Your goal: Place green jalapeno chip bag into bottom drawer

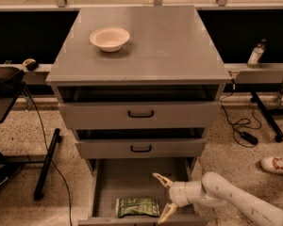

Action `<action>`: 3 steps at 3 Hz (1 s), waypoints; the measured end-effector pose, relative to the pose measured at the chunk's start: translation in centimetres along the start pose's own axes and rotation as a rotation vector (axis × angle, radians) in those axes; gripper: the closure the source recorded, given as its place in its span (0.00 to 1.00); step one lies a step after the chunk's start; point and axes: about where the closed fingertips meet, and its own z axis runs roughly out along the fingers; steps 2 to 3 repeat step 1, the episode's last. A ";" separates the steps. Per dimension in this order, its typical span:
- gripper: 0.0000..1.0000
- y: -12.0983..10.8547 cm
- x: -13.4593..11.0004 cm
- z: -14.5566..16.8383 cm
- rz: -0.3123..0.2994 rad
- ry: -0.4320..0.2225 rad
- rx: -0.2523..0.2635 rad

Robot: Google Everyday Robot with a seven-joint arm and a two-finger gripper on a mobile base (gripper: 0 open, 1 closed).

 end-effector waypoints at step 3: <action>0.00 0.5 -0.5 -0.1 -0.016 0.012 -0.009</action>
Offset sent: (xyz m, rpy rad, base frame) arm 0.0000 0.0000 0.0000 0.0000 0.0000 0.0000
